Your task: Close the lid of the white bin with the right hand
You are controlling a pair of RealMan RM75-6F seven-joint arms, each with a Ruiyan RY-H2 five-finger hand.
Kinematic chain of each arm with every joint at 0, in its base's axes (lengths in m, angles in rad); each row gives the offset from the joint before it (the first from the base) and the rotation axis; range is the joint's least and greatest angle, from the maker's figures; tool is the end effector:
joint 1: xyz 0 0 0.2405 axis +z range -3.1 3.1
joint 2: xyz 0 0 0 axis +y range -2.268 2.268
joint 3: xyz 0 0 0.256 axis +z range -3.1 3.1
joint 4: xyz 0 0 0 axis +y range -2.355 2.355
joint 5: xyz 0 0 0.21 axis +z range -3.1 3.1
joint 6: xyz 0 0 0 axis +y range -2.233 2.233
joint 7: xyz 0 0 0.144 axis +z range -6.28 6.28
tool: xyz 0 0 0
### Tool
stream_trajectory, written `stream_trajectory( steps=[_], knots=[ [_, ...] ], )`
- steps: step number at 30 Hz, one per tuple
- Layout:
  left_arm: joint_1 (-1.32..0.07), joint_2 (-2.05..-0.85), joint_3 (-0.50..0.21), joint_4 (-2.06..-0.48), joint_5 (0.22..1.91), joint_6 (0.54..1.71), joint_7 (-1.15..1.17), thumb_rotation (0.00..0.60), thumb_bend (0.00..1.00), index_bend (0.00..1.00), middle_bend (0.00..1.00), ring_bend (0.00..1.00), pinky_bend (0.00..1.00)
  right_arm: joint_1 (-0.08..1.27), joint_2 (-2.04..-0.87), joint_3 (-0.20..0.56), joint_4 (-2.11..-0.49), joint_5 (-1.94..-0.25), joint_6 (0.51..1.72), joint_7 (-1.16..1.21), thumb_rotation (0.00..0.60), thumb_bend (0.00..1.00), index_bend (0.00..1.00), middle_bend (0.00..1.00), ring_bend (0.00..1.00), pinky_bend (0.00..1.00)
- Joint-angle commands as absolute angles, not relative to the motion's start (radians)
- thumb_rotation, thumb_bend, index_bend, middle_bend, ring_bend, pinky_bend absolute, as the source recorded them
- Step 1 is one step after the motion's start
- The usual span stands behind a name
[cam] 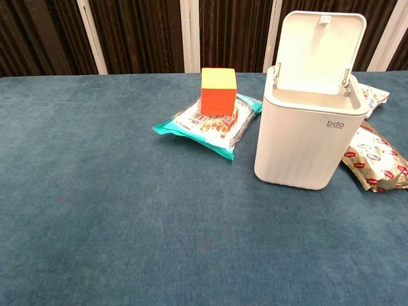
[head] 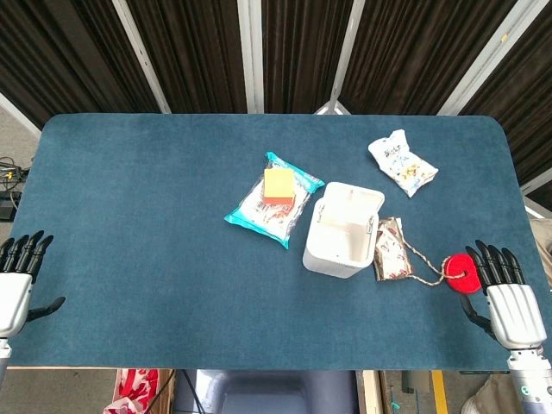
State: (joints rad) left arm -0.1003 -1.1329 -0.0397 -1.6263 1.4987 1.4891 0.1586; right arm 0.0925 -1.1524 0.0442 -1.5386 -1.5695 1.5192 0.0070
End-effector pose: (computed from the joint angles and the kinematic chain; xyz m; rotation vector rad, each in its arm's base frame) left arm -0.3049 0.1833 0.1525 -1.4383 -0.7985 -0.8162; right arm -0.3106 -0.1827 0.1549 1.4386 -0.8241 0.9406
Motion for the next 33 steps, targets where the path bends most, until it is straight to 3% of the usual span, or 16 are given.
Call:
stream_trajectory(
  steps=[1,12,14,17,18,21,27,33],
  knots=[
    [-0.100,-1.133,-0.040,-1.626,1.499,1.489,0.159,0.600,0.00,0.00,0.00,0.00,0.00,0.092,-1.152,0.044,-1.540,-1.569,1.518,0.007,0.600,0.41,0.00,0.00,0.00,0.00],
    [-0.094,-1.129,-0.037,-1.626,1.506,1.501,0.154,0.600,0.00,0.00,0.00,0.00,0.00,0.104,-1.117,0.063,-1.624,-1.535,1.488,0.044,0.600,0.41,0.00,0.00,0.00,0.00],
    [-0.094,-1.128,-0.040,-1.626,1.501,1.499,0.149,0.600,0.00,0.00,0.00,0.00,0.00,0.116,-1.092,0.076,-1.669,-1.512,1.464,0.070,0.600,0.41,0.00,0.00,0.00,0.04],
    [-0.095,-1.125,-0.042,-1.627,1.494,1.494,0.143,0.600,0.00,0.00,0.00,0.00,0.00,0.134,-1.058,0.100,-1.725,-1.479,1.433,0.101,0.600,0.41,0.00,0.05,0.11,0.27],
    [-0.096,-1.124,-0.042,-1.628,1.492,1.492,0.140,0.600,0.00,0.00,0.00,0.00,0.00,0.146,-1.042,0.116,-1.748,-1.462,1.420,0.112,0.600,0.41,0.00,0.13,0.21,0.38],
    [-0.096,-1.121,-0.042,-1.631,1.490,1.489,0.135,0.600,0.00,0.00,0.00,0.00,0.00,0.181,-0.994,0.163,-1.822,-1.397,1.366,0.154,0.600,0.42,0.00,0.34,0.41,0.54],
    [-0.100,-1.119,-0.041,-1.637,1.495,1.485,0.136,0.600,0.00,0.00,0.00,0.00,0.00,0.282,-0.881,0.267,-1.944,-1.201,1.194,0.205,0.600,0.58,0.00,0.51,0.58,0.61],
    [-0.106,-1.118,-0.037,-1.643,1.496,1.469,0.135,0.600,0.00,0.00,0.00,0.00,0.00,0.376,-0.814,0.337,-2.003,-1.041,1.057,0.199,0.600,0.61,0.00,0.61,0.67,0.64]
  ],
)
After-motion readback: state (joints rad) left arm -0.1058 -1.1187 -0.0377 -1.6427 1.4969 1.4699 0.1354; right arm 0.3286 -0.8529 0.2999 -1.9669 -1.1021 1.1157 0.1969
